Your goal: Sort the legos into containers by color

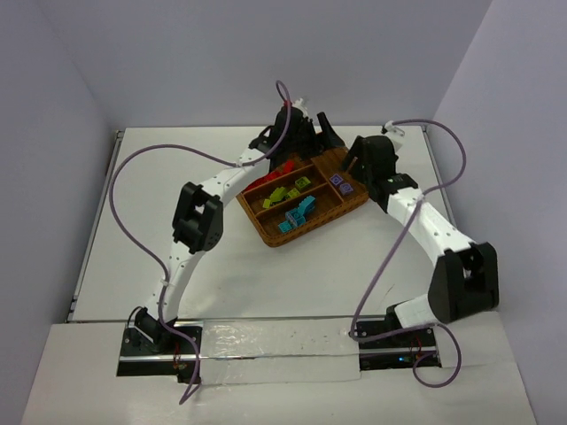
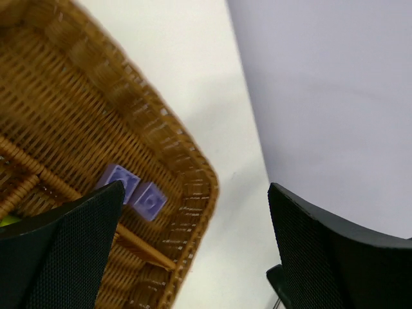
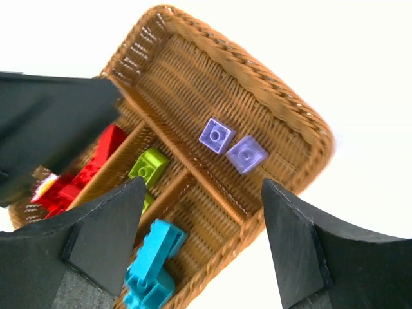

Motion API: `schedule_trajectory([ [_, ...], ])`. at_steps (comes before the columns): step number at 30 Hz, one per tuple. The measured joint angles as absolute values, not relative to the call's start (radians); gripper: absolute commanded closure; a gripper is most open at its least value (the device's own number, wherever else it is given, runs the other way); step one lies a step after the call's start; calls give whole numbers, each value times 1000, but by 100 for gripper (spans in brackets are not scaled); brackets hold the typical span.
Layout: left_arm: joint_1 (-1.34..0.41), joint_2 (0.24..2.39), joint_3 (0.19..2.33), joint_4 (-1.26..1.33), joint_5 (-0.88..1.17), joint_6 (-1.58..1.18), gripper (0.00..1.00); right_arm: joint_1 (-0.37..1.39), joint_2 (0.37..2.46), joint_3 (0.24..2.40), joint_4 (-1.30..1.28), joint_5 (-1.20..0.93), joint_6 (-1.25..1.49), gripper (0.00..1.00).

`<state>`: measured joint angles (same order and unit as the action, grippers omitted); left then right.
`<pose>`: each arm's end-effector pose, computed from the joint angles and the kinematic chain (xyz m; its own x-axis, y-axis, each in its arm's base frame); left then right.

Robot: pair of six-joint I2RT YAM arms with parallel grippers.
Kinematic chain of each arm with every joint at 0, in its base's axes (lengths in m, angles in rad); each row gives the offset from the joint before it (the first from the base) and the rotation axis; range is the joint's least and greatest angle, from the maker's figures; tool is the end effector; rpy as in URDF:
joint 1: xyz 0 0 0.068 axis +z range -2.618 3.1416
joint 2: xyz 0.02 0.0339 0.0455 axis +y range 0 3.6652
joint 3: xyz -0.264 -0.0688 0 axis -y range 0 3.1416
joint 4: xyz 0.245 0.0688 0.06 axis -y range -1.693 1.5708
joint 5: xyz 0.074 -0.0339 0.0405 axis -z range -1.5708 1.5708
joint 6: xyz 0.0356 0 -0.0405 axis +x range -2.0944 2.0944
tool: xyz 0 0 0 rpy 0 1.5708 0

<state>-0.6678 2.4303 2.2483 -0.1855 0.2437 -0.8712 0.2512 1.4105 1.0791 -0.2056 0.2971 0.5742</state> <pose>0.4447 -0.3616 0.2615 -0.7767 -0.3330 -0.5346 0.2850 0.5711 -0.7698 0.3144 0.0699 0.2959 -0.4128 0.4303 -0.8028 0.2742 0.8992 0.3410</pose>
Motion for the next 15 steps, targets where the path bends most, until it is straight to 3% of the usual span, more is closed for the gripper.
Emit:
schedule_trajectory([
  [4, -668, 2227, 2104, -194, 194, -817, 1, 250, 1230, 976, -211, 322, 571, 3],
  [9, -668, 1952, 1928, -162, 135, -778, 1, 248, 1042, 842, -257, 358, 576, 1],
  [15, -668, 1649, 1624, -124, 30, -730, 1, 245, 962, 838, -345, 448, 580, 1],
])
